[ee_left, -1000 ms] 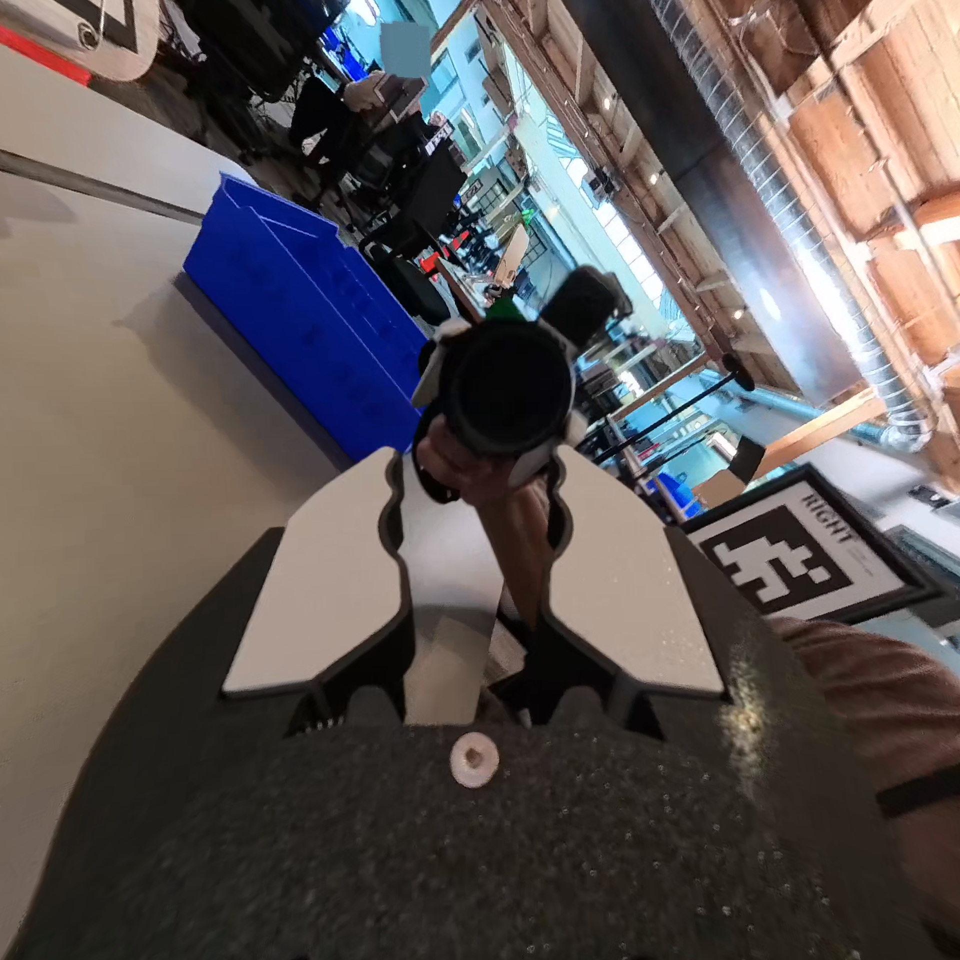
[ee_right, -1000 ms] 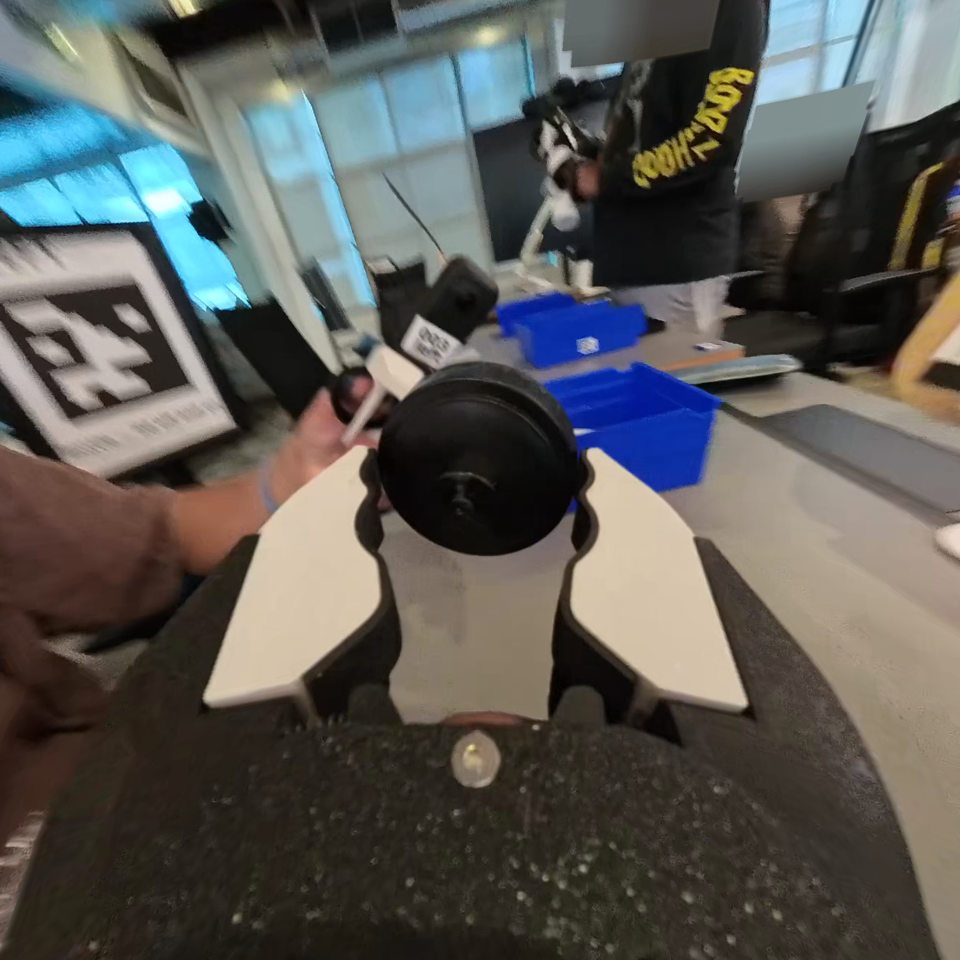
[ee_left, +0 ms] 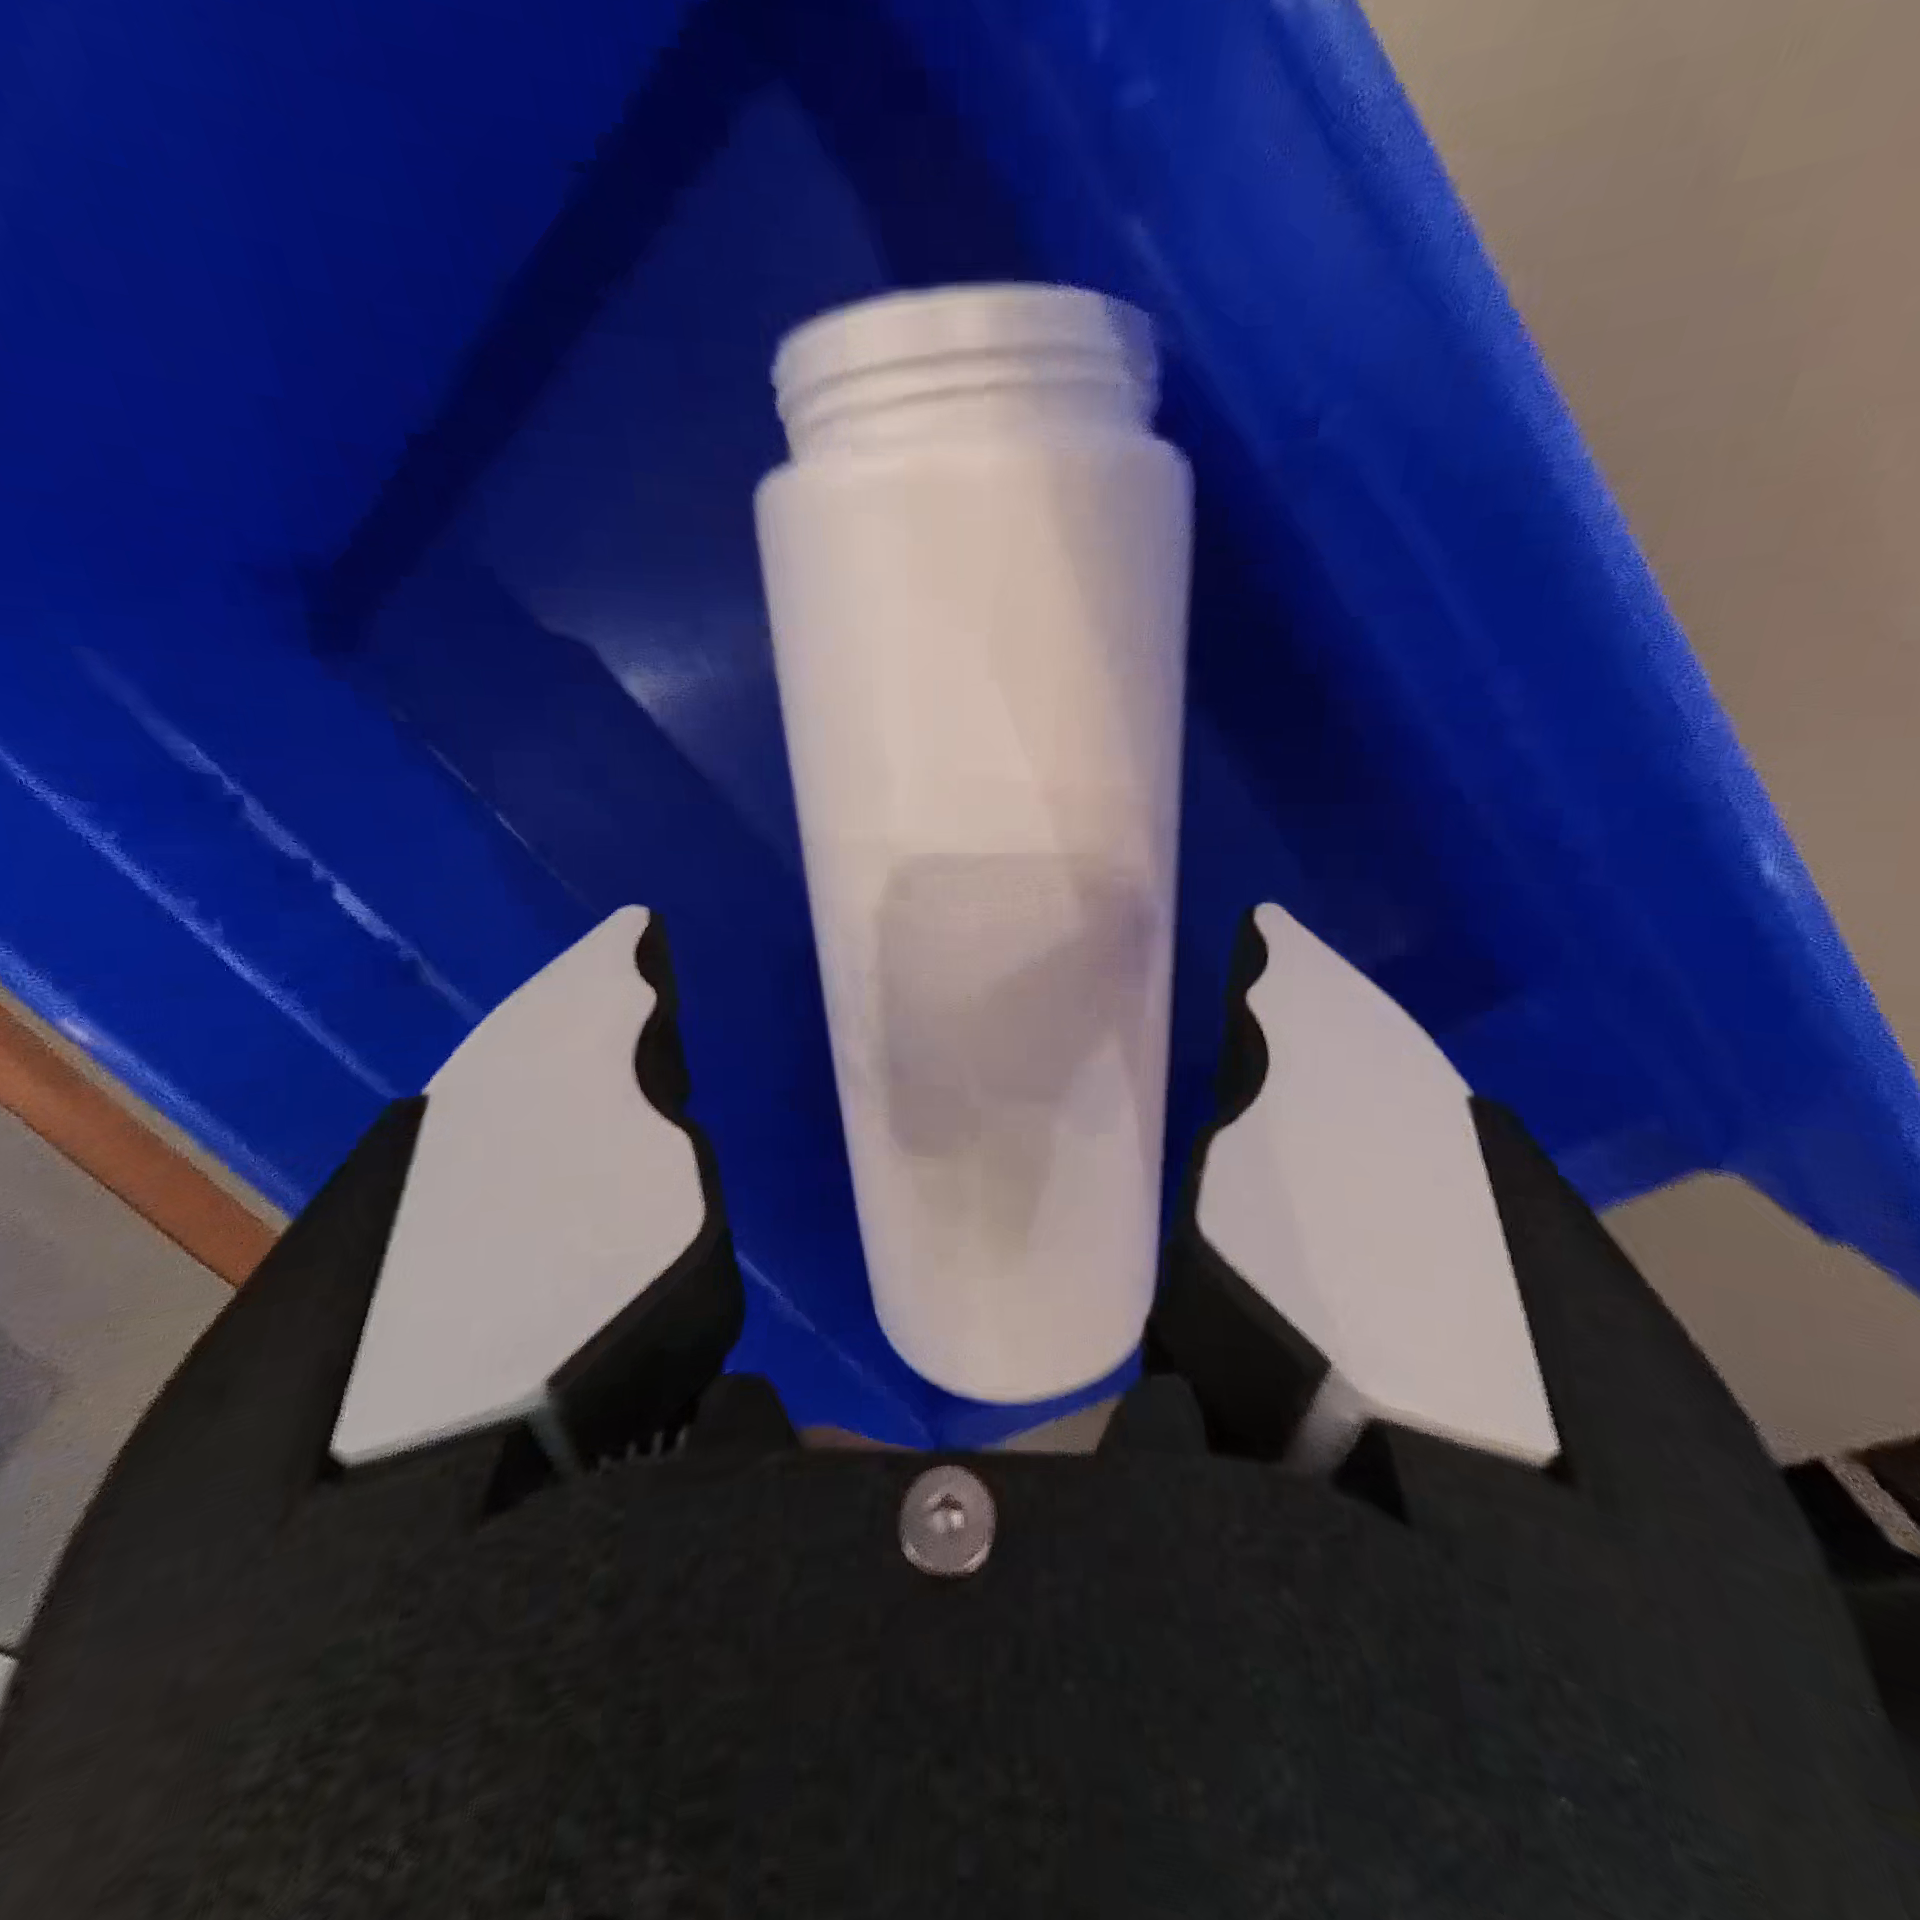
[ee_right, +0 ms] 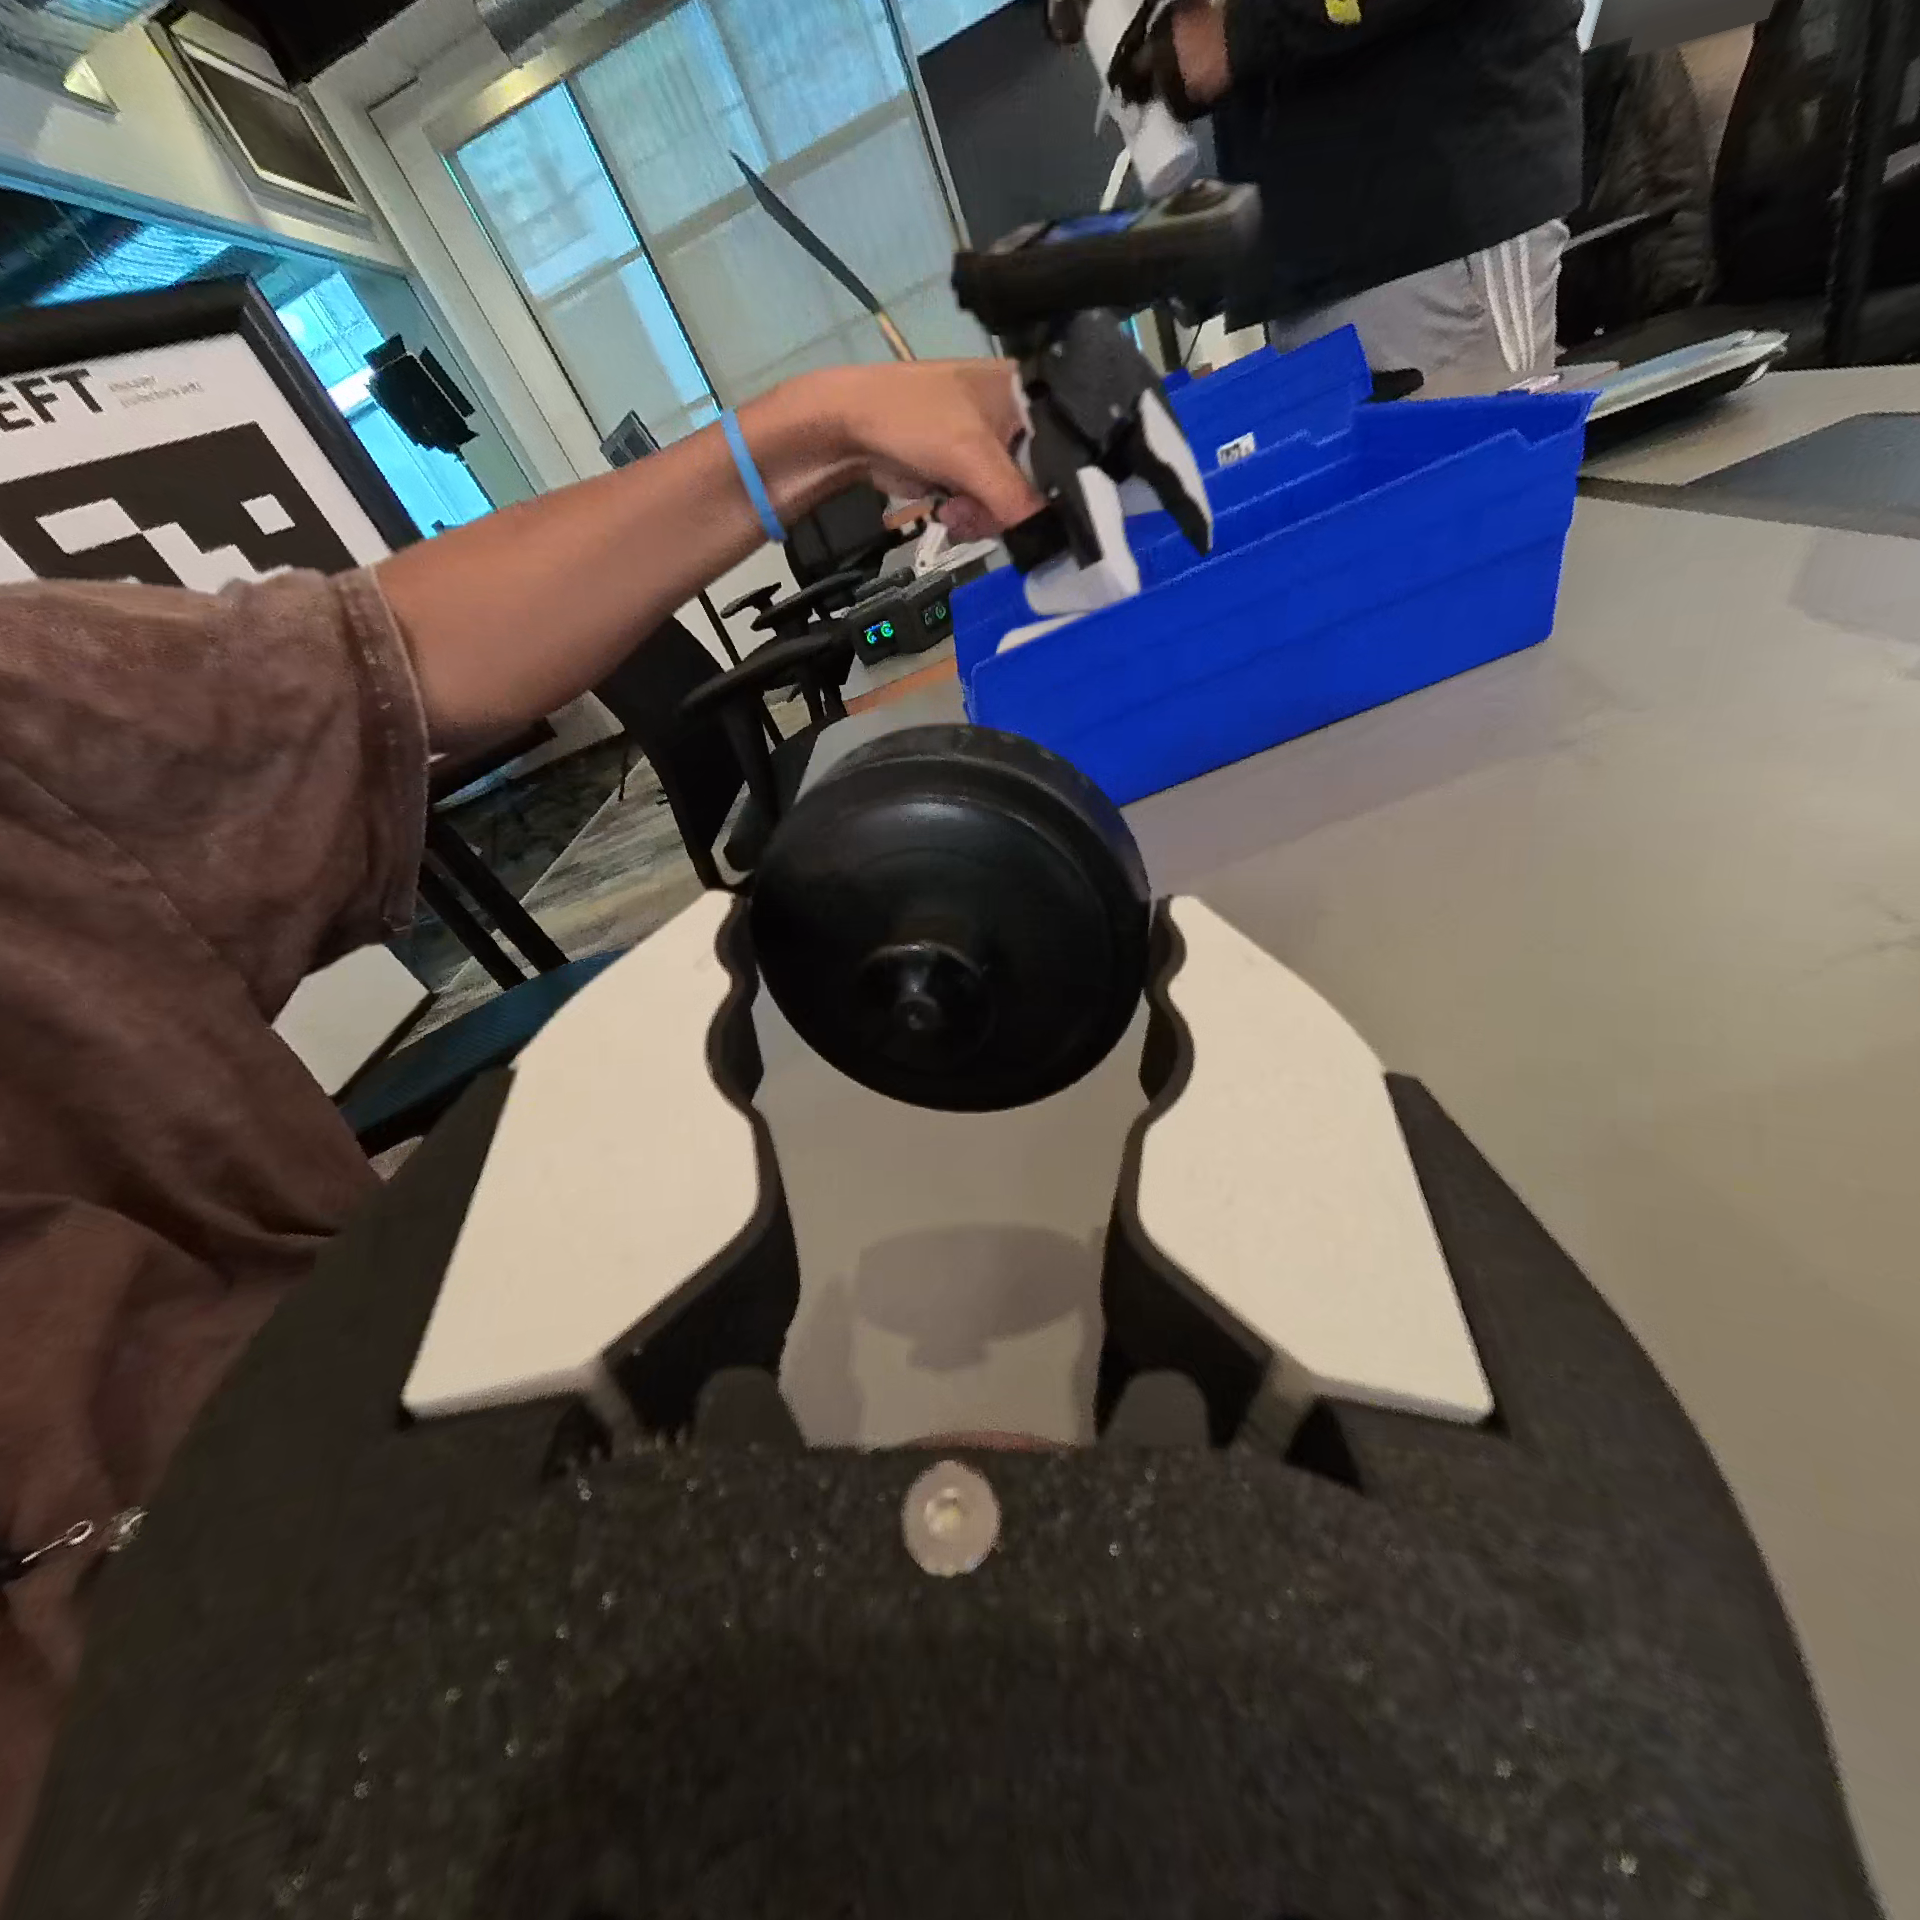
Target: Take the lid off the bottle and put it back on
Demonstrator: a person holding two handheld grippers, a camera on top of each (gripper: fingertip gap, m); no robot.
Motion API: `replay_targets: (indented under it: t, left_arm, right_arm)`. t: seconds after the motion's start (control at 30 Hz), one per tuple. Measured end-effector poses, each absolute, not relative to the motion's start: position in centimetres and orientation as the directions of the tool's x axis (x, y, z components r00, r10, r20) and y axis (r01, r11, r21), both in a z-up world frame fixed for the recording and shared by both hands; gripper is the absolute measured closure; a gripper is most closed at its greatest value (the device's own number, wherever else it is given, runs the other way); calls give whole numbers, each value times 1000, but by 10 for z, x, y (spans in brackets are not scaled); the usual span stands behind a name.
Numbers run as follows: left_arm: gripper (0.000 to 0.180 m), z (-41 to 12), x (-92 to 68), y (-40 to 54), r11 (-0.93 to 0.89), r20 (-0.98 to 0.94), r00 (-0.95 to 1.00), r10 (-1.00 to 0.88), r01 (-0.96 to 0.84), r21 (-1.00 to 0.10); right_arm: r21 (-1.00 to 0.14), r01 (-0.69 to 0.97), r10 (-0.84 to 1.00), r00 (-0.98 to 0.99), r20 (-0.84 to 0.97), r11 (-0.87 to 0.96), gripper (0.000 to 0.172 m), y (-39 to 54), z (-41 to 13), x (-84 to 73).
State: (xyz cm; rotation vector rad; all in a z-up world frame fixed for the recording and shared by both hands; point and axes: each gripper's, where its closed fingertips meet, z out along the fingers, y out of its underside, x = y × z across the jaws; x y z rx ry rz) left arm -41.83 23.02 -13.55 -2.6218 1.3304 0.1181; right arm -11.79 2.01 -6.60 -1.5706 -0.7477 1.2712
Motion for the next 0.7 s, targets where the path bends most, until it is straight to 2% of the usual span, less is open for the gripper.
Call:
replay_targets:
  t: [0.1,0.17,0.3,0.4,0.57,0.63,0.7]
  left_arm:
    - [81,-138,-397,246,-603,-79,624,-777,-776,-186]
    - [81,-141,-387,254,-609,-66,627,-776,-773,-177]
    - [82,-163,-388,253,-600,-81,601,-795,-799,-35]
    - [93,-176,-396,250,-594,-80,591,-803,-804,32]
    - [94,-142,-406,268,-612,-142,626,-767,-780,-131]
    - [94,-113,-412,276,-618,-161,662,-732,-745,-252]
    - [94,-74,-416,284,-608,-162,715,-680,-674,-420]
  right_arm:
    - [-916,-106,877,265,-401,-387,100,21,-70,-117]
    - [-911,-110,872,263,-412,-398,100,22,-72,-116]
    - [-906,-116,867,262,-423,-407,100,23,-71,-115]
    - [-906,-119,868,259,-423,-406,100,23,-70,-114]
    - [-897,-136,860,254,-442,-420,100,24,-70,-110]
    - [-893,-148,857,252,-449,-424,100,26,-68,-109]
    - [-893,-157,856,255,-450,-423,100,28,-67,-107]
